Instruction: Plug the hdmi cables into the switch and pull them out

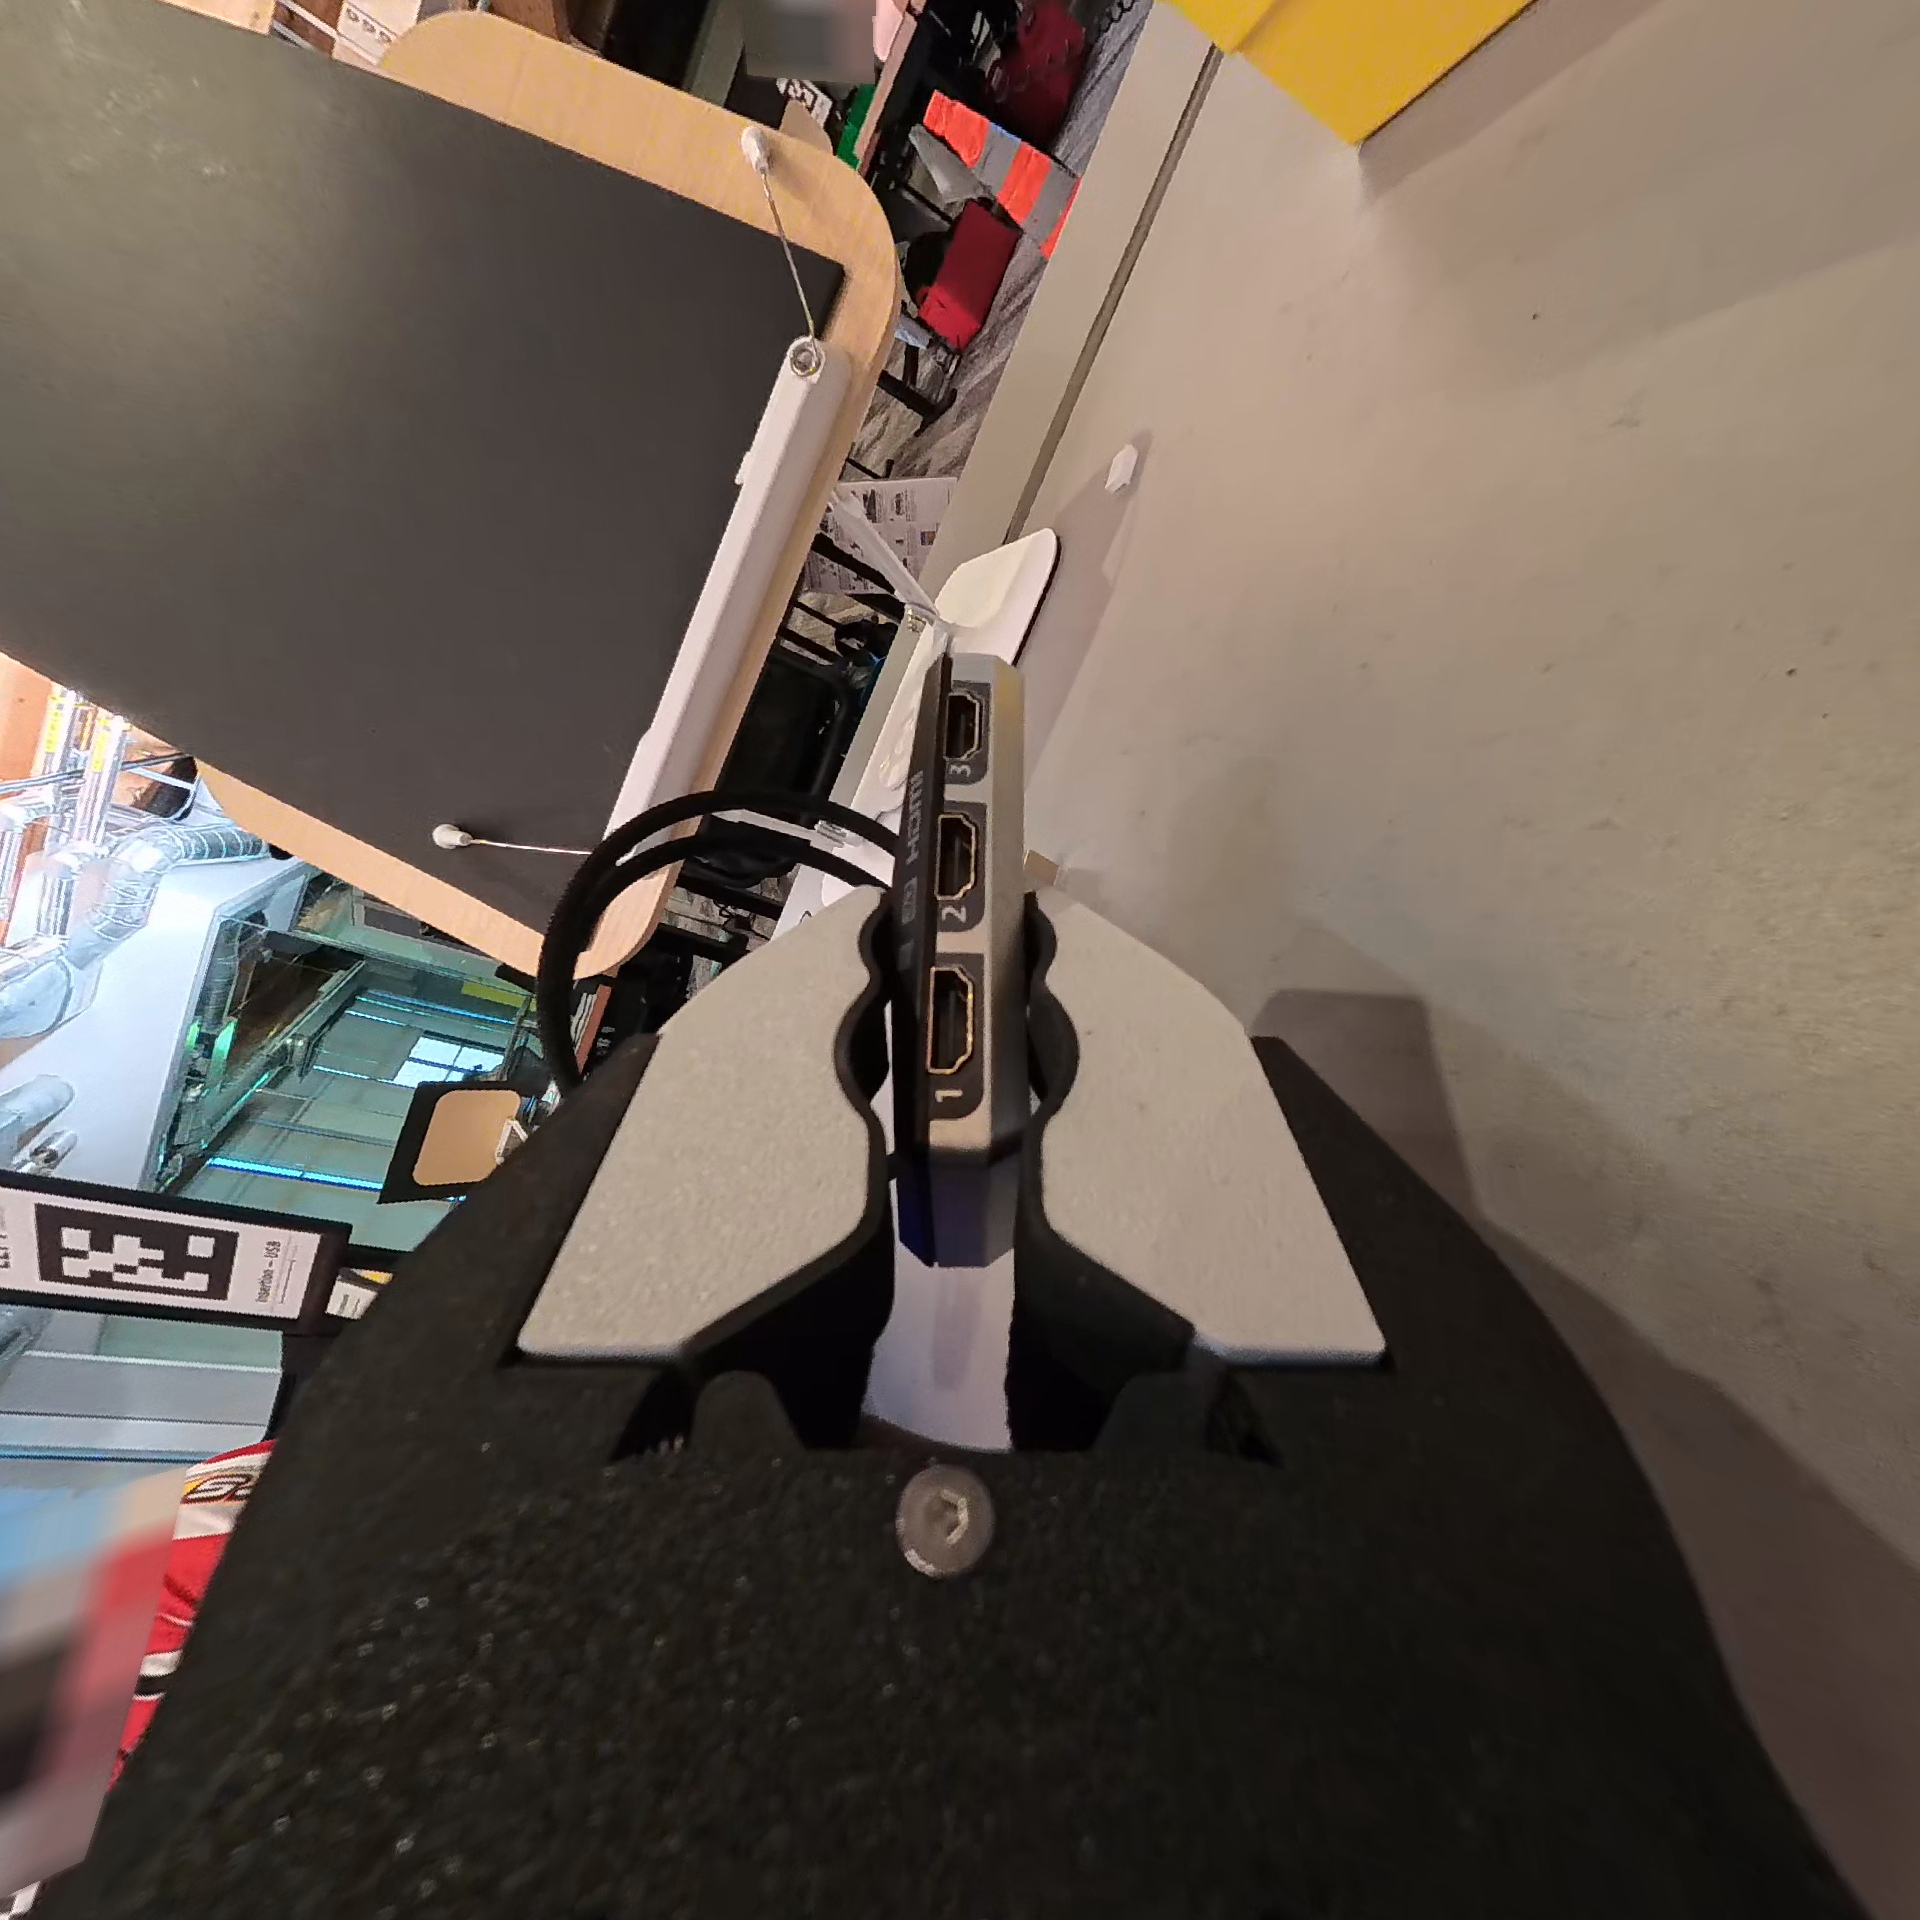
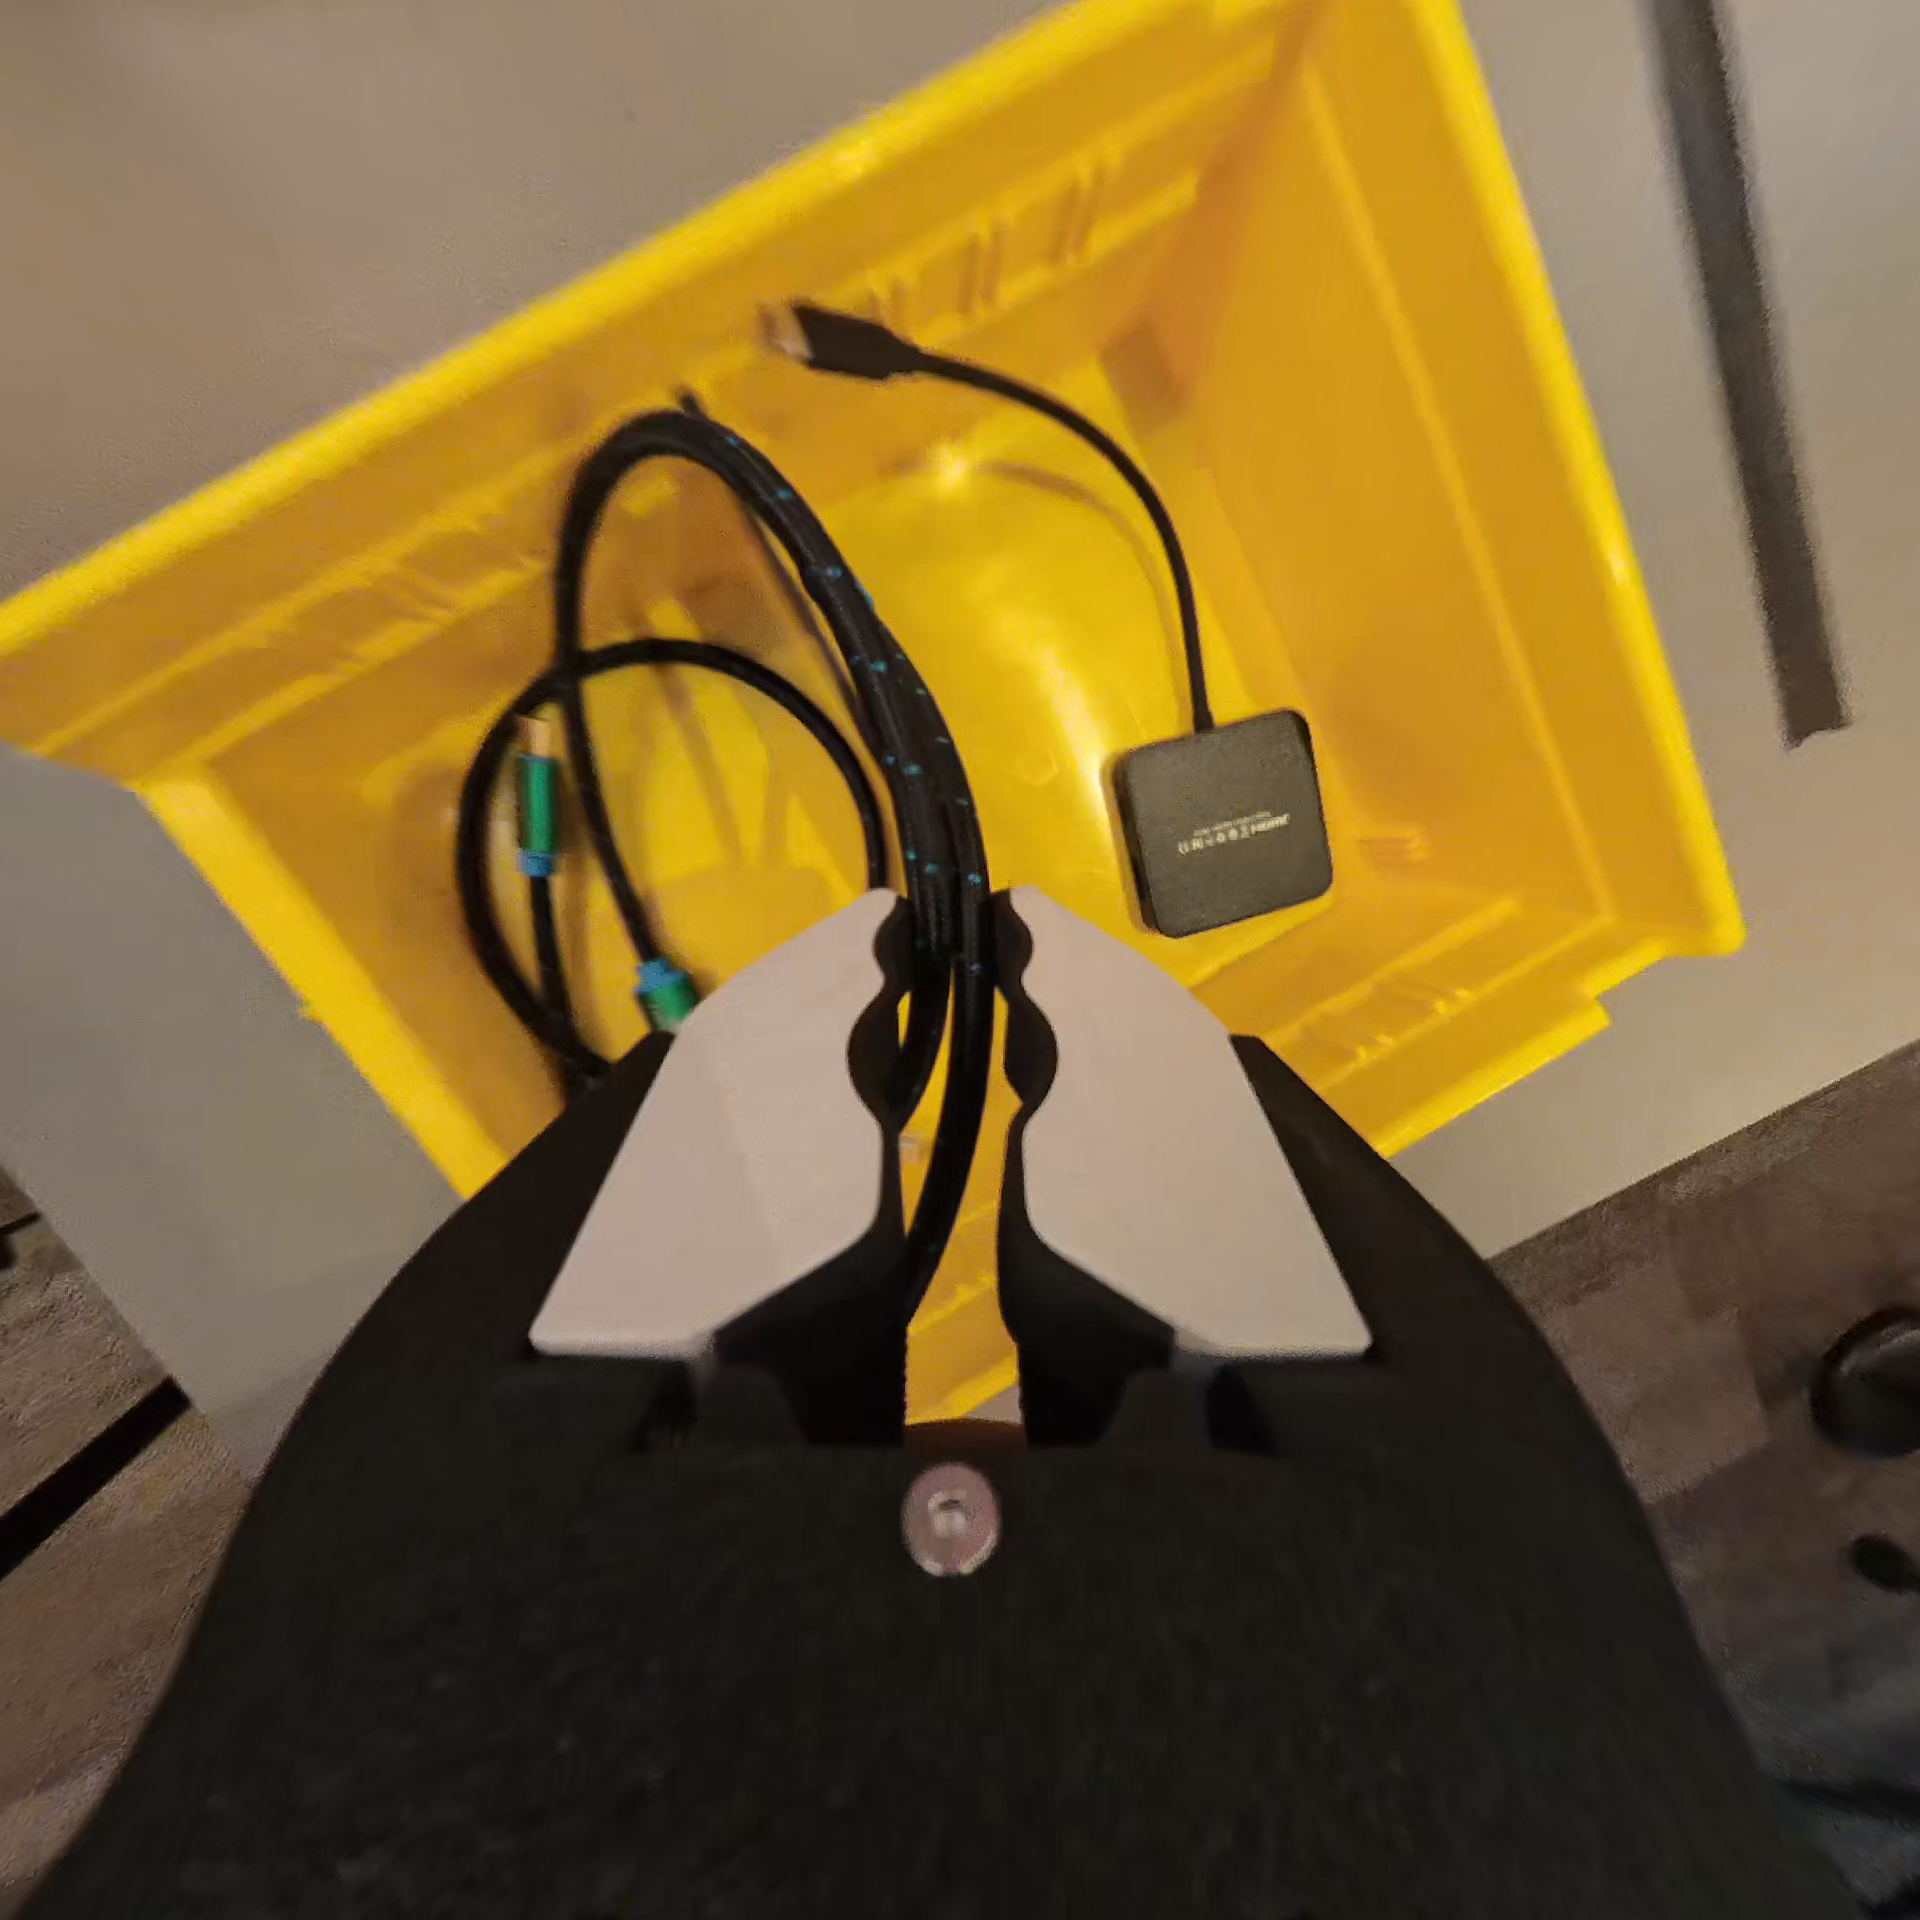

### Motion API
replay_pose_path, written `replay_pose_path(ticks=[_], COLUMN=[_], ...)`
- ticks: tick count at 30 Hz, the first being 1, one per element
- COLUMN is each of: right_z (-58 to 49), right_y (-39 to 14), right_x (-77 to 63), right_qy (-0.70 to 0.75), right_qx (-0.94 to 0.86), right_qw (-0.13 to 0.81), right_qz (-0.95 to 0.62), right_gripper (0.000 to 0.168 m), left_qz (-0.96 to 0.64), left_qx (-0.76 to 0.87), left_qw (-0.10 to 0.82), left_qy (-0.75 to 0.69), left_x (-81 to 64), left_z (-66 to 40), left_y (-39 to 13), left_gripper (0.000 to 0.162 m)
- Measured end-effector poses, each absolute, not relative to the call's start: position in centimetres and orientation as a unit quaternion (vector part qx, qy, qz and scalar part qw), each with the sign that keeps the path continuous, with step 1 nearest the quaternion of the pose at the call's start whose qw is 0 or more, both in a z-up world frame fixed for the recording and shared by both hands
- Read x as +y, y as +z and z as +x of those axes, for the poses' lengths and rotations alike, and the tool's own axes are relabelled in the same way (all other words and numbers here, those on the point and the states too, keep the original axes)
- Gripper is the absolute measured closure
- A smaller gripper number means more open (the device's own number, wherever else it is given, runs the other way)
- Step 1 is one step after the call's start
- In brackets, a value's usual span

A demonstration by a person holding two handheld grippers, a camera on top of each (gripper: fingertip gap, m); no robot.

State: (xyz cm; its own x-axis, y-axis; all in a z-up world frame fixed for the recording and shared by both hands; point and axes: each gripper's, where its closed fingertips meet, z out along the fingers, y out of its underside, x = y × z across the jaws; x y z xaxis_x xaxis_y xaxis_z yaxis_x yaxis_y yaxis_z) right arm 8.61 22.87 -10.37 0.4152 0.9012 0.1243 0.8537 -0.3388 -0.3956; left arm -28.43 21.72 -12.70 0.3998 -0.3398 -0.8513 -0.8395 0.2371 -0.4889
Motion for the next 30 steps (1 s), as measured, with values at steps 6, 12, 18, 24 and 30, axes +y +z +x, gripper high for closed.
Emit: replay_pose_path(ticks=[6,12,18,24,30], right_z=[9.7,7.6,9.0,8.9,9.4], right_y=[-9.8,-5.2,-6.7,-3.9,-7.0], right_x=[20.5,21.6,18.4,16.8,18.9], right_qy=[0.118,0.271,0.291,0.34,0.27], right_qx=[-0.489,-0.476,-0.502,-0.52,-0.517], right_qw=[0.231,0.356,0.285,0.226,0.162], right_qz=[-0.833,-0.757,-0.763,-0.751,-0.796], right_gripper=[0.155,0.155,0.155,0.155,0.156], left_qz=[-0.58,-0.583,-0.583,-0.579,-0.579], left_qx=[0.509,0.506,0.507,0.51,0.511], left_qw=[0.601,0.6,0.6,0.599,0.598], left_qy=[0.208,0.21,0.208,0.212,0.212], left_x=[21.7,22.0,22.0,21.9,21.9], left_z=[-28.3,-28.6,-28.6,-28.5,-28.5], left_y=[-12.9,-13.0,-12.9,-13.0,-13.1], left_gripper=[0.14,0.14,0.14,0.14,0.14])
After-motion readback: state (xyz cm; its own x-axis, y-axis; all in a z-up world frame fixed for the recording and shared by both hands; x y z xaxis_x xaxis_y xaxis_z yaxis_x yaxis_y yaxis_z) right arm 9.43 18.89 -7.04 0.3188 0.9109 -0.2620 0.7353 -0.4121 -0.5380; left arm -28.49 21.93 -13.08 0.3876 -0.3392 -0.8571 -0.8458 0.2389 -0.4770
